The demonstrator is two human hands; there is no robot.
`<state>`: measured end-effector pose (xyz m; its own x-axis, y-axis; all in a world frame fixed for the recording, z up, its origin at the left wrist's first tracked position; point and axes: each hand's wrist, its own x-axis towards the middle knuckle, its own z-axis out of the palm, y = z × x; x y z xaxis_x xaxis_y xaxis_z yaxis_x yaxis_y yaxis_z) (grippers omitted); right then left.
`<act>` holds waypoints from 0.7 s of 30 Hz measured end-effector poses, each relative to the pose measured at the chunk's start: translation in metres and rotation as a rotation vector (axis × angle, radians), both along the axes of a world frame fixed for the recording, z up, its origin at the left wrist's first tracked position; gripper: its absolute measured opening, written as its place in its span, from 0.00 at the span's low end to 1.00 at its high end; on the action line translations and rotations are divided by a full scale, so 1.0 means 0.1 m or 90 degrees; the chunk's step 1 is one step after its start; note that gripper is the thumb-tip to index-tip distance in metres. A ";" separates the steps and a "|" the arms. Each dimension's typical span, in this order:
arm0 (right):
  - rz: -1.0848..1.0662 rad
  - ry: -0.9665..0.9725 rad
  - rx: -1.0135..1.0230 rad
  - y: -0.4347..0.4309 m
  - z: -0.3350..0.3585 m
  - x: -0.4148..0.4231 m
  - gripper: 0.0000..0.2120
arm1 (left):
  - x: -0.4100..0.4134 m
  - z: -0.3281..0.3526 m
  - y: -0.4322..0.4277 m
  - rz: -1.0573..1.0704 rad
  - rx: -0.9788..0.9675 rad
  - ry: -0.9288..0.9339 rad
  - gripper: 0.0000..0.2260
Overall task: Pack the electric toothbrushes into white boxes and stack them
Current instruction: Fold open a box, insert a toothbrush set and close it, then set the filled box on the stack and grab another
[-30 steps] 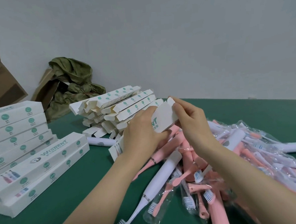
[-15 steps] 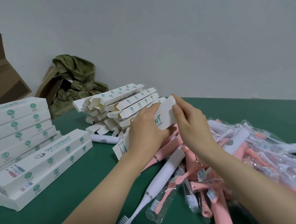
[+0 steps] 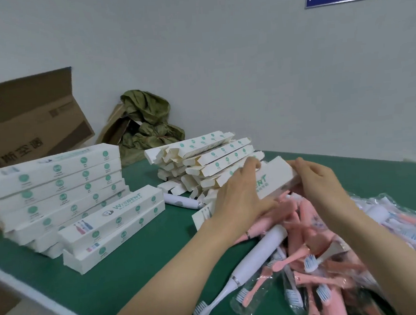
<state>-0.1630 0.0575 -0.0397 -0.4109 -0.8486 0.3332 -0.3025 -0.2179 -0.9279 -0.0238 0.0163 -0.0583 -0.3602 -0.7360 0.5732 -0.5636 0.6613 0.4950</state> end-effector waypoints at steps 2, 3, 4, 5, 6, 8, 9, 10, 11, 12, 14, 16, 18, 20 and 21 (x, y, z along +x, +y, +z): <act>0.016 -0.055 0.054 -0.02 0.05 -0.08 0.13 | 0.15 0.09 -0.05 0.032 -0.045 -0.027 0.24; 0.024 -0.034 0.077 -0.03 0.06 -0.11 0.11 | 0.25 0.16 -0.09 0.067 -0.065 -0.042 0.23; 0.033 0.012 0.099 -0.04 0.07 -0.13 0.08 | 0.37 0.23 -0.14 0.107 -0.080 -0.059 0.23; 0.042 0.060 0.117 -0.03 0.08 -0.13 0.07 | 0.51 0.30 -0.20 0.150 -0.089 -0.084 0.23; 0.049 0.097 0.131 -0.03 0.09 -0.12 0.06 | 0.66 0.36 -0.27 0.196 -0.084 -0.117 0.24; 0.051 0.145 0.144 -0.01 0.09 -0.12 0.07 | 1.01 0.45 -0.40 0.288 -0.026 -0.201 0.25; 0.048 0.172 0.145 0.00 0.10 -0.11 0.07 | 1.19 0.48 -0.44 0.330 0.017 -0.237 0.26; 0.043 0.206 0.145 0.02 0.10 -0.11 0.07 | 1.35 0.49 -0.48 0.369 0.057 -0.259 0.26; 0.036 0.240 0.145 0.03 0.11 -0.11 0.08 | 1.50 0.49 -0.51 0.406 0.087 -0.274 0.27; 0.030 0.273 0.144 0.04 0.11 -0.10 0.08 | 1.62 0.47 -0.53 0.440 0.107 -0.289 0.27; 0.018 0.339 0.150 0.05 0.10 -0.09 0.09 | 1.79 0.39 -0.54 0.483 0.127 -0.333 0.26; 0.007 0.396 0.162 0.05 0.07 -0.08 0.10 | 1.88 0.28 -0.56 0.483 0.151 -0.358 0.26; -0.002 0.435 0.167 0.04 0.04 -0.08 0.10 | 1.93 0.21 -0.60 0.472 0.161 -0.359 0.25; -0.005 0.452 0.168 0.03 0.03 -0.08 0.10 | 1.96 0.19 -0.63 0.470 0.160 -0.355 0.25; -0.005 0.460 0.170 0.02 0.03 -0.08 0.09 | 1.96 0.19 -0.63 0.474 0.154 -0.372 0.25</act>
